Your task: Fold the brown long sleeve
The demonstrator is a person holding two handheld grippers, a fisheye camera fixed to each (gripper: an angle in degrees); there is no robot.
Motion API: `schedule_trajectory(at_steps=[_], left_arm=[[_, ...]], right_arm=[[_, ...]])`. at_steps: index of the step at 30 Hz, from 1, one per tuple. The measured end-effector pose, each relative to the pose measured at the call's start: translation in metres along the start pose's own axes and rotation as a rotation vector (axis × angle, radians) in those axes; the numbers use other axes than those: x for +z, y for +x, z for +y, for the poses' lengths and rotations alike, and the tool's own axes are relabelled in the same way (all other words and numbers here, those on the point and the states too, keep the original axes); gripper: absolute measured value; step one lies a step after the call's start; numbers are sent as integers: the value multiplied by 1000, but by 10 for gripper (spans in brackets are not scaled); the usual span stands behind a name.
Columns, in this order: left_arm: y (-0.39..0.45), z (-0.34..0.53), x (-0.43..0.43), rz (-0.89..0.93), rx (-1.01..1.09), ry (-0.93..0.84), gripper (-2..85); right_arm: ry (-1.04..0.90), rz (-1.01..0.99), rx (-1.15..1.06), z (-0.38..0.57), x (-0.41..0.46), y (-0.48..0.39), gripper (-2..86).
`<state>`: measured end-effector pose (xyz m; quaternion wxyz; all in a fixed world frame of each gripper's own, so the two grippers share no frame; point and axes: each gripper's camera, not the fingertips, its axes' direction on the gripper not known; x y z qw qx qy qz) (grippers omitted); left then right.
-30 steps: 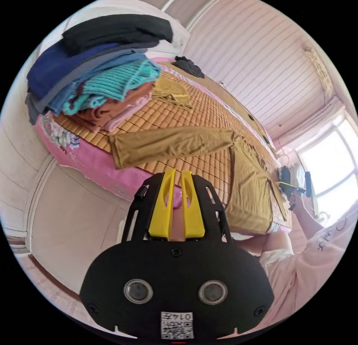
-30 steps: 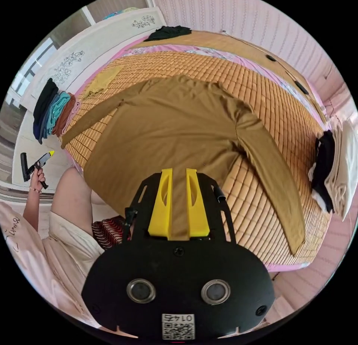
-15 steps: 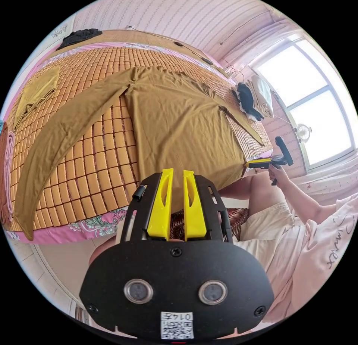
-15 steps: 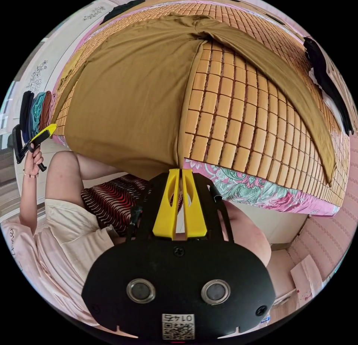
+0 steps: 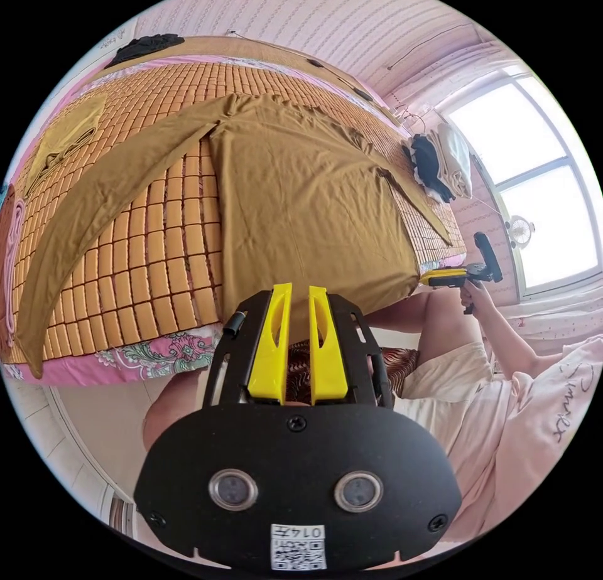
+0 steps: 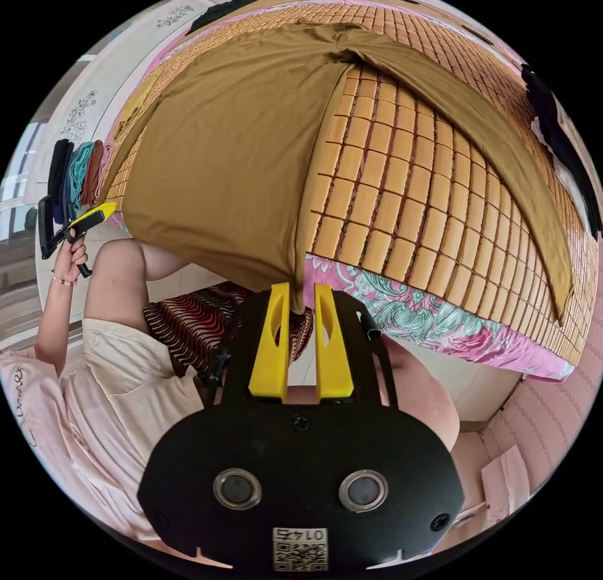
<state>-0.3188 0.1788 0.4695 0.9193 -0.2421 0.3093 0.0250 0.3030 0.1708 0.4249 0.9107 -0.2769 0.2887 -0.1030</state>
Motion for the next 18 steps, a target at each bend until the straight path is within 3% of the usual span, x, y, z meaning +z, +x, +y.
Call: schedule_trajectory(at_steps=[5, 10, 18], left_arm=[[47, -27, 8, -16, 92, -19, 52], [127, -76, 1, -114, 327, 62, 52], [271, -167, 38, -265, 741, 206, 61]], right_arm=[[326, 14, 137, 15, -6, 22, 76], [647, 64, 430, 42, 4, 84, 103], [853, 157, 900, 72, 64, 181, 113]])
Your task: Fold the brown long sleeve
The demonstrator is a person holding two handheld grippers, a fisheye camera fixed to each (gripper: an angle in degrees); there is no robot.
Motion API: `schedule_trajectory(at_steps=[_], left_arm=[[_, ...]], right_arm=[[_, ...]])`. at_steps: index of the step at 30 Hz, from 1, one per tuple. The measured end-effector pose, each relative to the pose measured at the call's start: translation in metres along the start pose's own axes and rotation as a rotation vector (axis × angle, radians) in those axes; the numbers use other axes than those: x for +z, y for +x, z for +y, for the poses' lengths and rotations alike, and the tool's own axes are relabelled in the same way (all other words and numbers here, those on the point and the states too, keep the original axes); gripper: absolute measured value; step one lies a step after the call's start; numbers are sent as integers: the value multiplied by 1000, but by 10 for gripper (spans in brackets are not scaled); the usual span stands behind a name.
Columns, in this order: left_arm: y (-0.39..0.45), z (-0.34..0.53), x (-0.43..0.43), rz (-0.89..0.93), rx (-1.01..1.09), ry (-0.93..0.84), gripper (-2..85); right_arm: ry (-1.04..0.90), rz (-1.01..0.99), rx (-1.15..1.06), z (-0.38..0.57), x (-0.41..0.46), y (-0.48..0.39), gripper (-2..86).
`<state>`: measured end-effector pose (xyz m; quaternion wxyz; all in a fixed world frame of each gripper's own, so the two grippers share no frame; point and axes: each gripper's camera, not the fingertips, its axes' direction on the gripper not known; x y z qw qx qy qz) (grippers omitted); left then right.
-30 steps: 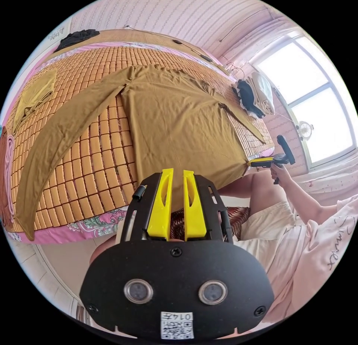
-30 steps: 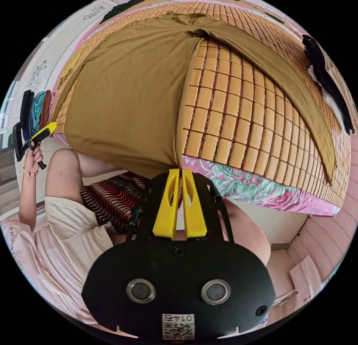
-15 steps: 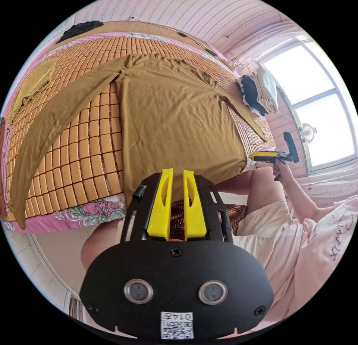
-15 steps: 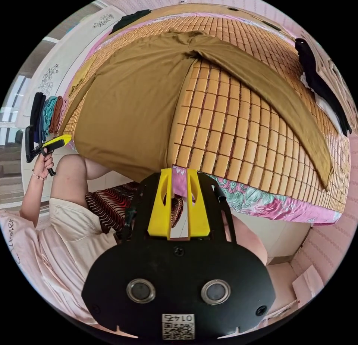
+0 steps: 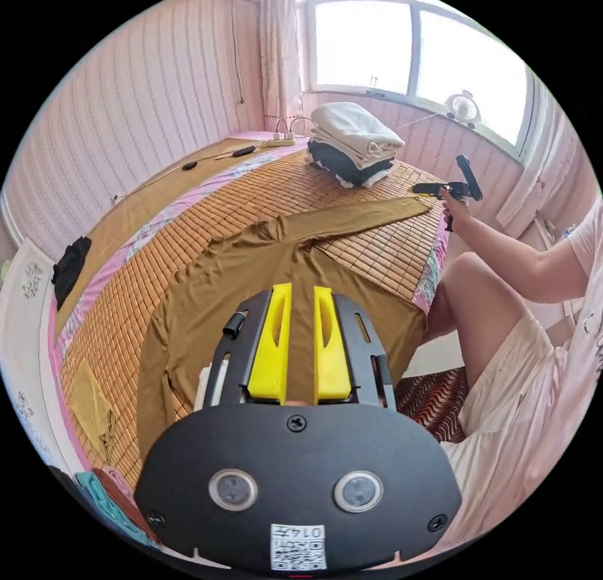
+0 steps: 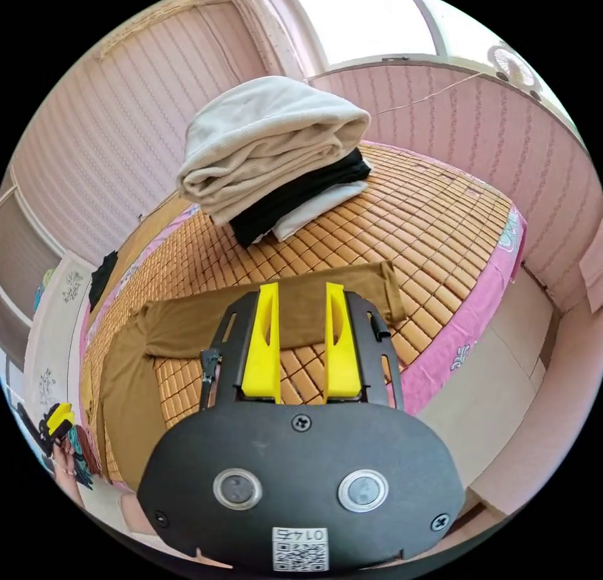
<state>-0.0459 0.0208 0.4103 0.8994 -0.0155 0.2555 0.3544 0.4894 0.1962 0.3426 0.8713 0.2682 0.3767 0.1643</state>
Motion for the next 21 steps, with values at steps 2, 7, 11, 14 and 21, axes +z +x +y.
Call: schedule_trajectory(at_steps=[2, 7, 11, 14, 21], left_arm=[[11, -36, 24, 25, 57, 11, 62], [50, -137, 107, 125, 211, -29, 77], [71, -193, 155, 178, 255, -35, 83], [83, -230, 191, 213, 262, -52, 88], [101, -285, 273, 192, 209, -190, 102]], right_arm=[[45, 35, 25, 13, 13, 11, 116], [97, 13, 52, 18, 42, 25, 131], [137, 44, 99, 28, 58, 31, 132], [59, 35, 115, 29, 85, 36, 131], [-22, 32, 142, 30, 114, 58, 111]])
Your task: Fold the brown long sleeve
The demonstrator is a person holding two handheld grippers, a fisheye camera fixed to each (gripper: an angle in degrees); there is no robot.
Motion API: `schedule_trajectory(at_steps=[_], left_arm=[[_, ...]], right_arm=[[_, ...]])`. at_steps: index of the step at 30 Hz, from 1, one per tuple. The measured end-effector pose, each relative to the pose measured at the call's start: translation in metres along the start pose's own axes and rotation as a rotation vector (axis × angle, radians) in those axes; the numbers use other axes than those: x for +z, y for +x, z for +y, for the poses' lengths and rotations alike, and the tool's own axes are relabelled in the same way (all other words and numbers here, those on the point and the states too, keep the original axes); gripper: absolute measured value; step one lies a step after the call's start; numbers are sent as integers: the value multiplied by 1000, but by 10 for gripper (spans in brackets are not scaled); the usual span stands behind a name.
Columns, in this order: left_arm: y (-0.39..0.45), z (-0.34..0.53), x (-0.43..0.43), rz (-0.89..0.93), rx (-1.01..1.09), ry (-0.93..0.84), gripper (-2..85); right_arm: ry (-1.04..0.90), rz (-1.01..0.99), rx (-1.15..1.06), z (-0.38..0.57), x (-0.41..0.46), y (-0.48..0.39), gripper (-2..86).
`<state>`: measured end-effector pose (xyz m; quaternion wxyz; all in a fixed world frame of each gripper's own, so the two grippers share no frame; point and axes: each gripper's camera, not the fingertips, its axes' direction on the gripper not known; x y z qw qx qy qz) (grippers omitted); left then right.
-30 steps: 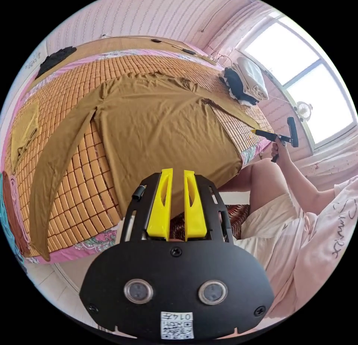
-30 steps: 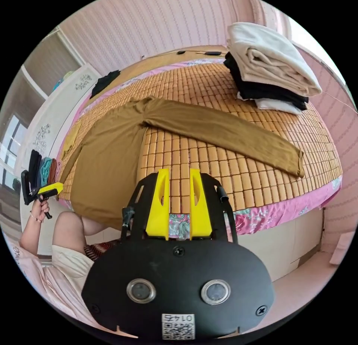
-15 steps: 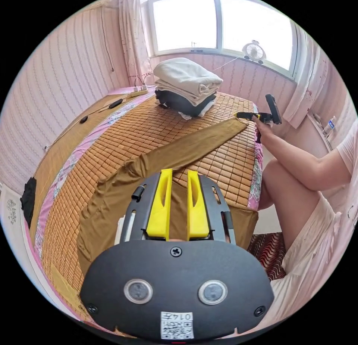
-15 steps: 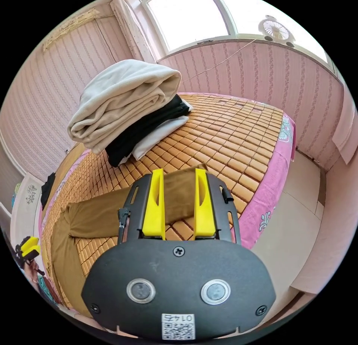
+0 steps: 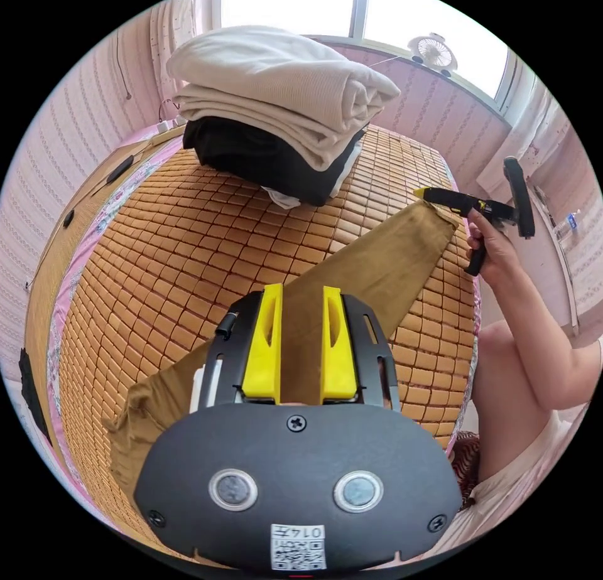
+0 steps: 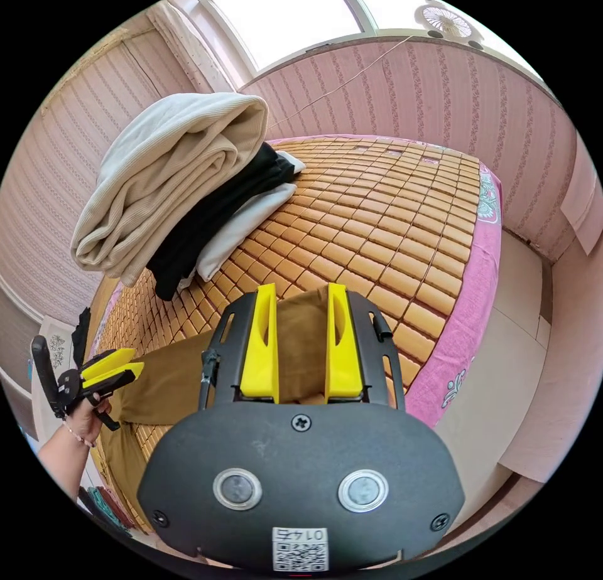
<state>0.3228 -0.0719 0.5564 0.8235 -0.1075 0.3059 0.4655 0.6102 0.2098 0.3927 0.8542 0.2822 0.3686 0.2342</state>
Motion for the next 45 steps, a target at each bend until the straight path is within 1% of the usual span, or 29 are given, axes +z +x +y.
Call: schedule_trajectory(at_steps=[3, 4, 7, 10, 13, 17, 19, 21, 23, 26, 28, 29, 31, 32, 34, 35, 36, 37, 38, 39, 40, 41, 43, 45], left_arm=[[-2, -10, 20, 1, -58, -81, 92], [-3, -10, 19, 42, -58, -43, 72], [-6, -8, 21, 117, -98, -26, 23], [-10, -6, 19, 141, -162, -26, -5], [-13, 0, 8, 143, -196, -11, -9], [-14, 9, -16, 141, -188, 23, -10], [-14, 18, -38, 130, -176, 51, -10], [-16, 29, -57, 129, -184, 83, -10], [-20, 44, -78, 124, -198, 111, -10], [-27, 81, -124, 66, -189, 187, -10], [-42, 124, -169, 12, -202, 248, -9], [-47, 136, -180, 7, -216, 259, -9], [-63, 188, -226, -14, -271, 317, -8], [-66, 203, -238, -26, -284, 331, -8], [-75, 265, -279, -85, -353, 378, -4], [-78, 282, -287, -100, -378, 380, -2], [-82, 318, -301, -124, -437, 374, 7], [-84, 357, -311, -141, -497, 374, 21], [-84, 378, -316, -152, -534, 375, 29], [-84, 419, -321, -170, -620, 364, 45], [-81, 461, -324, -179, -708, 335, 54], [-79, 481, -325, -181, -747, 322, 59], [-61, 550, -327, -169, -866, 281, 64], [-44, 589, -324, -147, -920, 253, 65]], right_arm=[[-5, 9, 10, 0, 6, 5, 79], [-15, 18, 17, -2, 9, 8, 58], [-18, -8, 46, -8, 13, 20, 22], [0, -77, 70, -17, 12, 33, 11], [29, -87, 72, -29, 10, 44, 6], [72, -173, 63, -44, 1, 53, 3], [126, -218, 5, -55, -13, 50, 2], [145, -229, -51, -62, -24, 45, 1], [170, -289, -98, -69, -40, 40, 0], [256, -439, -234, -83, -85, 13, 0], [294, -576, -415, -93, -130, -32, 0], [304, -621, -462, -93, -143, -45, 0], [310, -824, -661, -84, -191, -104, 2], [297, -874, -714, -79, -202, -120, 3], [171, -1098, -930, -47, -235, -189, 8], [112, -1158, -979, -36, -240, -207, 10], [-32, -1262, -1072, -9, -245, -242, 15], [-181, -1321, -1160, 26, -243, -275, 22], [-261, -1328, -1208, 45, -239, -289, 29], [-421, -1299, -1319, 87, -230, -313, 43], [-539, -1225, -1427, 126, -221, -327, 57], [-573, -1184, -1472, 143, -218, -329, 64], [-650, -1026, -1593, 186, -211, -326, 62], [-690, -921, -1620, 193, -209, -323, 62]])
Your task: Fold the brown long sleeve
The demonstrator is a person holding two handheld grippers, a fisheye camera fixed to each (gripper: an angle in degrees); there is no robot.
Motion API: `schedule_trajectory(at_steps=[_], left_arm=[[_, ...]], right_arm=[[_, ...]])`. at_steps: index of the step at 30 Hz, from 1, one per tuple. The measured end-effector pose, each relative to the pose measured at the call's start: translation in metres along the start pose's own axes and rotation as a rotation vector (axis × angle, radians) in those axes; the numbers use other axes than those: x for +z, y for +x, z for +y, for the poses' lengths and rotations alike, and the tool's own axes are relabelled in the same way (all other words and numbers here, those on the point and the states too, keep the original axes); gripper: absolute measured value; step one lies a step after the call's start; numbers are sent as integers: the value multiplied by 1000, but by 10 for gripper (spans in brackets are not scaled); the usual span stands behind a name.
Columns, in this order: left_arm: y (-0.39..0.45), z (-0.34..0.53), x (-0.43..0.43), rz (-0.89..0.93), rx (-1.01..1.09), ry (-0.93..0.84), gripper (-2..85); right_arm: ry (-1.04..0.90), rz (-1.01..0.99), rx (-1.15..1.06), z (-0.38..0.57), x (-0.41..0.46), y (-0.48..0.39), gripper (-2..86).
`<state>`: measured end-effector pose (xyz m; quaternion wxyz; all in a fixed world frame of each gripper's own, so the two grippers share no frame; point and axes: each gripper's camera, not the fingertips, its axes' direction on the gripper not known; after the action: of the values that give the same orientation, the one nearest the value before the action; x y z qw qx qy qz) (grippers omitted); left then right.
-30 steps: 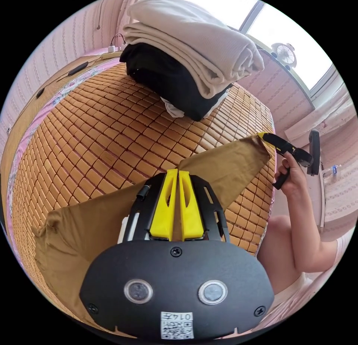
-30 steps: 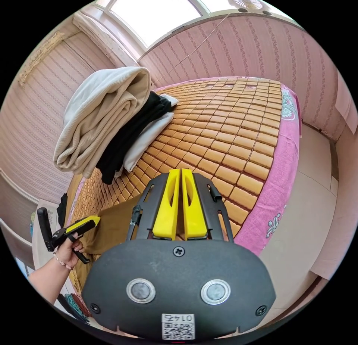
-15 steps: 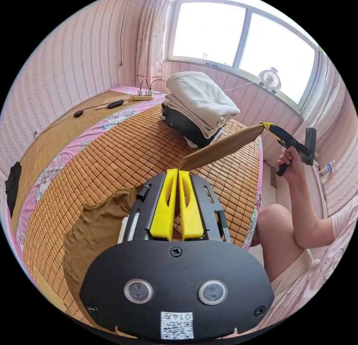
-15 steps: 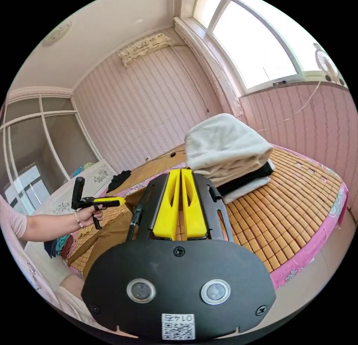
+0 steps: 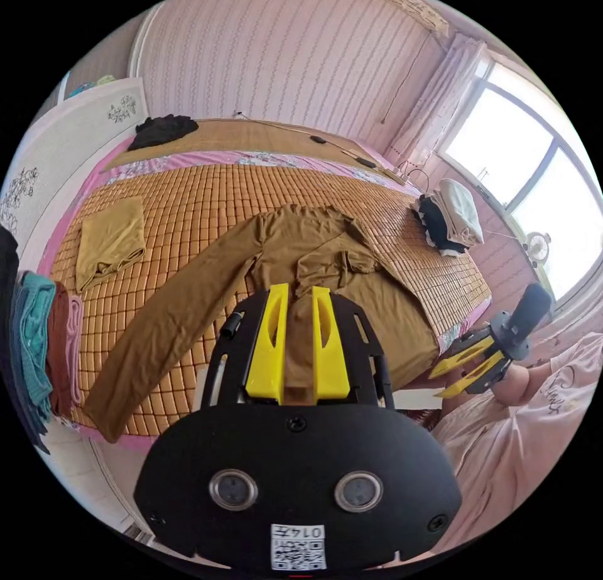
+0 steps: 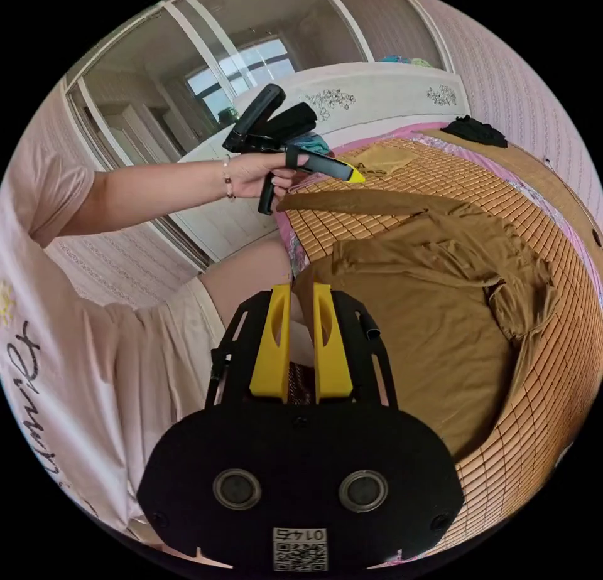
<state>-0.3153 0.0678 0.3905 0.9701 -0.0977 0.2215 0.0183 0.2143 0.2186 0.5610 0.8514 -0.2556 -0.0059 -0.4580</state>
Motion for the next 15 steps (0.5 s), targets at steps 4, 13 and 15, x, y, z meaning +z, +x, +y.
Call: schedule_trajectory(at_steps=[4, 13, 15], left_arm=[[-16, 53, 8, 60, -39, -111, 65], [16, 51, 63, 3, 150, -220, 91], [16, 48, 78, -11, 170, -293, 87]], right_arm=[[-38, 112, 139, 4, -33, 28, 63], [-117, 507, 307, -60, -120, 109, 90], [-173, 560, 326, -75, -121, 125, 101]])
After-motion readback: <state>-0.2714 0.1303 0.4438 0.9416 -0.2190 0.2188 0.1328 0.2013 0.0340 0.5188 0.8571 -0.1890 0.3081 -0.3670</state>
